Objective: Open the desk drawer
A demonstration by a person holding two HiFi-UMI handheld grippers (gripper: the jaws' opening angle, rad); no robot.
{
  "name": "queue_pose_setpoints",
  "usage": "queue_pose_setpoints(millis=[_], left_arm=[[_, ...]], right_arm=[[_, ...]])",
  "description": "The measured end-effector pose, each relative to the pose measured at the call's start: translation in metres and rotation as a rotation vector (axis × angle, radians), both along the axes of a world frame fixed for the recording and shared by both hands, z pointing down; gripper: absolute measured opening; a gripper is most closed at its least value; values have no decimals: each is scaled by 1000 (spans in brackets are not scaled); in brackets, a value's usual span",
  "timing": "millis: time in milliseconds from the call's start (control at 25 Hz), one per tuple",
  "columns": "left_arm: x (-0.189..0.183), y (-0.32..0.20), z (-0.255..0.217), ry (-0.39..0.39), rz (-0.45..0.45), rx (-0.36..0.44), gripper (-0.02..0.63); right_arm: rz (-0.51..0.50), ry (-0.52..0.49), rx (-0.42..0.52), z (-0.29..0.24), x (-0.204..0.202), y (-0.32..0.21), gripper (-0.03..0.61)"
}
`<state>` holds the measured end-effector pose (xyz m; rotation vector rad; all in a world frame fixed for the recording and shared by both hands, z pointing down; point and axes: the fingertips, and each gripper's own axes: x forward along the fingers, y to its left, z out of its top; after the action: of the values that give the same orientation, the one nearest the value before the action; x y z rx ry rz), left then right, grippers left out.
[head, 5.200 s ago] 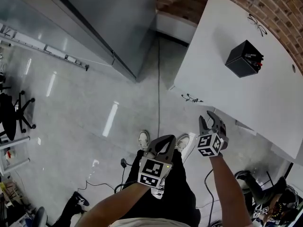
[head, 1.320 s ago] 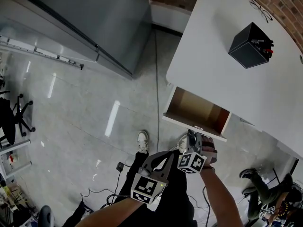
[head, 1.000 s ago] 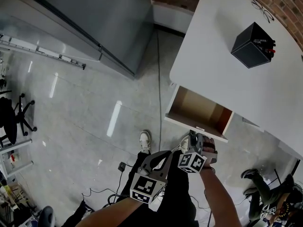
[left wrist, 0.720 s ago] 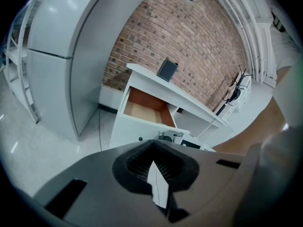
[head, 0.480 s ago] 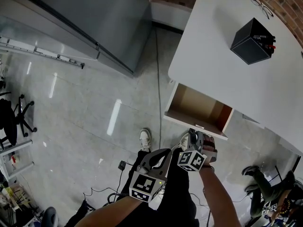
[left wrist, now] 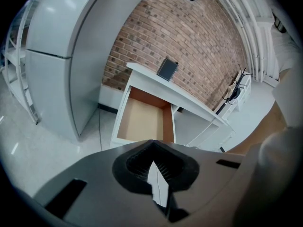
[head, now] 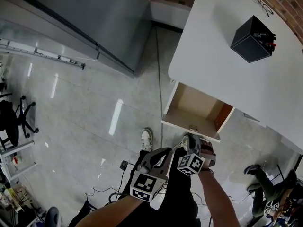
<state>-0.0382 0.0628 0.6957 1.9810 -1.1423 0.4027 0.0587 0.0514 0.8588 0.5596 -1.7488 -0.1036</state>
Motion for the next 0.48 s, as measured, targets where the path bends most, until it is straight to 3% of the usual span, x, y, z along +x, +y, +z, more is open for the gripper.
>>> queue_pose_setpoints(millis=[240, 480], left_arm=[[-11, 4, 9, -23, -3, -15, 6], [-5, 3, 5, -32, 21, -12, 6]], right_arm=[[8, 5, -23, 10, -1, 3, 15], [110, -19, -31, -2, 5, 5, 15]])
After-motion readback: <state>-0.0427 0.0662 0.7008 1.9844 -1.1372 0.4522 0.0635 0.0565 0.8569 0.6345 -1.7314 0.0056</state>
